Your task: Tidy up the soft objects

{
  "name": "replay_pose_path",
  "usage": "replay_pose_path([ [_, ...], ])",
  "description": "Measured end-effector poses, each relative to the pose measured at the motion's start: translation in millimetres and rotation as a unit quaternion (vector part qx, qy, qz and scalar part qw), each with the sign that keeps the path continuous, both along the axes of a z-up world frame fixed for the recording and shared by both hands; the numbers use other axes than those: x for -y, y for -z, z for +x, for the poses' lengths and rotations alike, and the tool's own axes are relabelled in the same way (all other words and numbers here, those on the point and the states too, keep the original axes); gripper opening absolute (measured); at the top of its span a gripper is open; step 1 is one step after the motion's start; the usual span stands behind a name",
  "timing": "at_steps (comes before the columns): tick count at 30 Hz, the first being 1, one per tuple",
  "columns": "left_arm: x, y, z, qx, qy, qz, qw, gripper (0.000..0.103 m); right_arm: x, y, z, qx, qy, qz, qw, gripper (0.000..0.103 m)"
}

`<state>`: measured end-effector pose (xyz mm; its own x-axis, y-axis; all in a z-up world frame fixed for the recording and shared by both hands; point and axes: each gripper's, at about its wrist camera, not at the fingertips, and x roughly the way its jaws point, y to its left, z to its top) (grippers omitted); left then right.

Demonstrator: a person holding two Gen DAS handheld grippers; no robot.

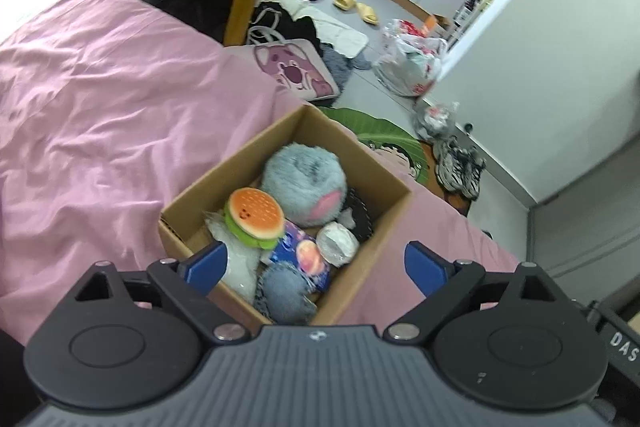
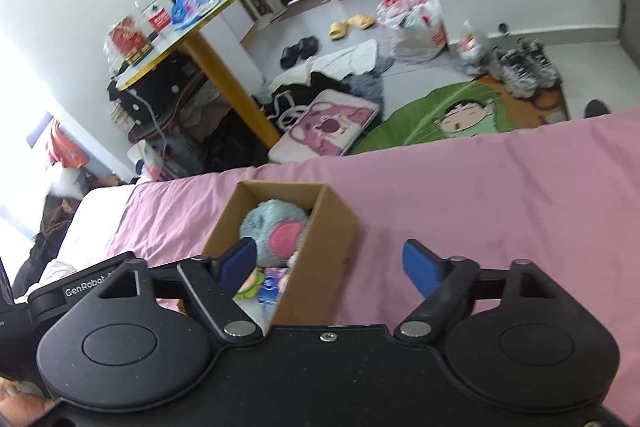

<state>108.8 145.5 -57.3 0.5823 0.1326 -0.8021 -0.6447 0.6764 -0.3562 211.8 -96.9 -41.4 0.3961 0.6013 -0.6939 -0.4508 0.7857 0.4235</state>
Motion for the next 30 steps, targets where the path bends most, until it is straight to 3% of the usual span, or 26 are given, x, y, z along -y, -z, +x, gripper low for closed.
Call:
replay_pose_path([
  [5, 21, -14, -9, 0.005, 0.032, 0.021, 0.9993, 0.102, 27, -11, -14, 0.014, 0.015, 0.005, 1.000, 0.096],
  [10, 39, -28, -20, 0.012, 0.059, 0.039, 0.9974, 0.102, 45, -19, -28, 0.031, 0.021, 0.002, 0.999, 0.103],
  [30, 88, -60, -78, 0.014, 0.139, 0.115, 0.9835, 0.102, 87, -45, -88, 0.068, 0.009, -0.020, 0.997, 0.103],
])
